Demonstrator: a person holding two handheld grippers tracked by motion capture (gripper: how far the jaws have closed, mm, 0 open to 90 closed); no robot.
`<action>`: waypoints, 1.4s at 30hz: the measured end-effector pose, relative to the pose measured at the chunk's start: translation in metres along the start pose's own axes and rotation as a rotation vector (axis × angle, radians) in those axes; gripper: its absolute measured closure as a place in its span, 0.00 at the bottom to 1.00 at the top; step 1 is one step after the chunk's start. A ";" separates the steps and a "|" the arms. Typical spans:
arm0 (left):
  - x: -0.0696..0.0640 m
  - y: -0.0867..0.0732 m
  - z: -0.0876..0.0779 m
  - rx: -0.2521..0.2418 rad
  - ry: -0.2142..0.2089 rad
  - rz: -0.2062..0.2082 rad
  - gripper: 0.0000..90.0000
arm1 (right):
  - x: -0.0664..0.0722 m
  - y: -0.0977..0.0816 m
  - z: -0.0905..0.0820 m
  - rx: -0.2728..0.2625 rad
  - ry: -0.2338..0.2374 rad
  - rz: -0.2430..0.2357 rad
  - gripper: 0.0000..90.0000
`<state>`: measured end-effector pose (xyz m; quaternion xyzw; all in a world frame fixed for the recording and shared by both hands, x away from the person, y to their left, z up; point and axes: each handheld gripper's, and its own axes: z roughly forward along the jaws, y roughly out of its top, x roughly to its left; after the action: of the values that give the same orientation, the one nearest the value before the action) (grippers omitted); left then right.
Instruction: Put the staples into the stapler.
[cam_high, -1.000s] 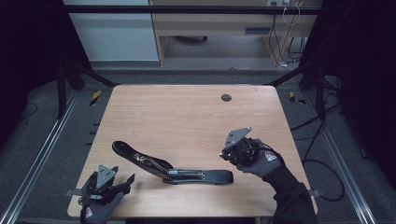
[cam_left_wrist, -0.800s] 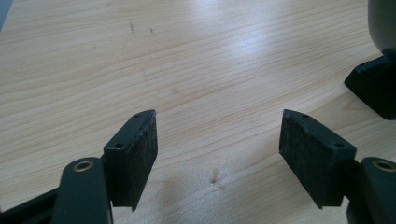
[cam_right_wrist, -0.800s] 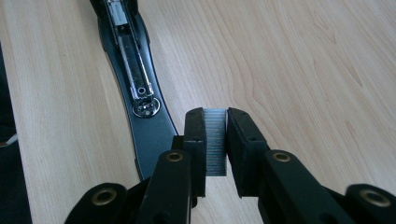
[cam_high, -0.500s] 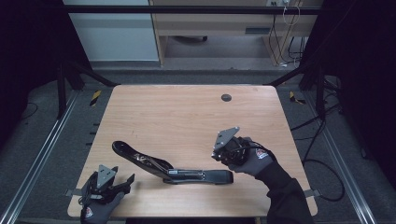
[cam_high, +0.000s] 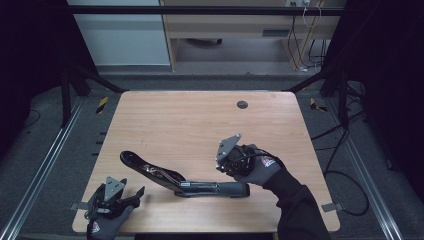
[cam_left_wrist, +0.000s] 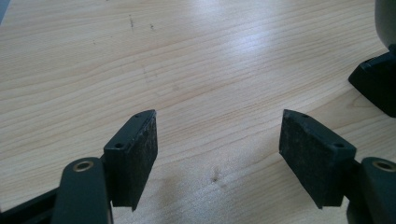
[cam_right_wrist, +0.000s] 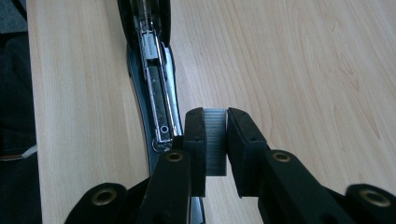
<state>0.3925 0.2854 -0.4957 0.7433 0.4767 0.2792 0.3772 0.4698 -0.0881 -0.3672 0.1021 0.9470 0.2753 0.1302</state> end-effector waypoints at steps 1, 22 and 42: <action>0.000 0.000 0.000 0.000 0.000 0.000 0.31 | 0.000 0.001 0.001 0.003 0.002 -0.006 0.87; 0.000 0.000 0.000 0.003 -0.001 0.004 0.31 | 0.009 0.011 0.031 0.025 0.075 -0.052 0.87; -0.001 0.000 0.000 0.002 -0.001 0.006 0.31 | 0.014 0.005 0.048 0.037 0.108 -0.055 0.87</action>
<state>0.3921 0.2851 -0.4960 0.7451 0.4747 0.2795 0.3760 0.4721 -0.0566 -0.4065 0.0636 0.9600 0.2593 0.0842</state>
